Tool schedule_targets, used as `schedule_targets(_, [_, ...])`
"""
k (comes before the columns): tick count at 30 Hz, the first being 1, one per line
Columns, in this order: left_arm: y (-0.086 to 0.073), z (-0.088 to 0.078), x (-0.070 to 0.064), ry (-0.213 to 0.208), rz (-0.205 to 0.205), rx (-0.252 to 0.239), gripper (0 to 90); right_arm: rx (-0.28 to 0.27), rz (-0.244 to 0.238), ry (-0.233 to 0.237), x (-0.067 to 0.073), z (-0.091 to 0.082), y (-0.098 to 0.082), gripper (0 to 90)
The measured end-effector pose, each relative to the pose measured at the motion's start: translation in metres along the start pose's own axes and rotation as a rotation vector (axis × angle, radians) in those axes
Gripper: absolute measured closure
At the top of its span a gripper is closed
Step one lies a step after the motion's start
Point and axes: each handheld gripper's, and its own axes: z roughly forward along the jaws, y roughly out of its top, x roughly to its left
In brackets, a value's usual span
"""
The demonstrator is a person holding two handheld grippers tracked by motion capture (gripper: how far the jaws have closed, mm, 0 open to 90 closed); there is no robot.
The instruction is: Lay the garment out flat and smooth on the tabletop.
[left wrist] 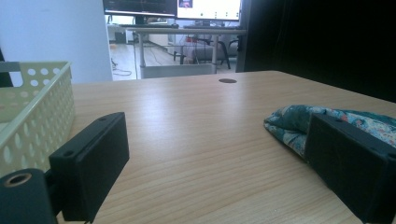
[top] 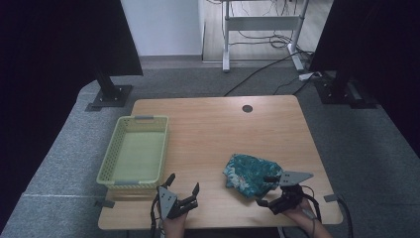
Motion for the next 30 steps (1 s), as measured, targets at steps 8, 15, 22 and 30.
schedule_targets(8, [0.0, 0.0, -0.001, 0.014, 0.0, 0.003, 7.0, 0.103, -0.085, -0.008, 0.009, 0.04, 0.01, 7.4])
schedule_targets(15, [0.0, 0.0, 0.001, 0.006, -0.015, 0.008, 7.0, 0.179, -0.112, -0.064, 0.0, 0.06, 0.011, 34.2])
schedule_targets(22, [0.0, 0.0, 0.001, 0.002, -0.009, 0.007, 7.3, 0.206, -0.018, 0.058, -0.006, 0.057, 0.009, 75.0])
schedule_targets(30, [0.0, 0.0, 0.0, 0.006, -0.007, 0.005, 7.3, 0.229, -0.034, 0.071, 0.006, 0.043, -0.005, 86.1])
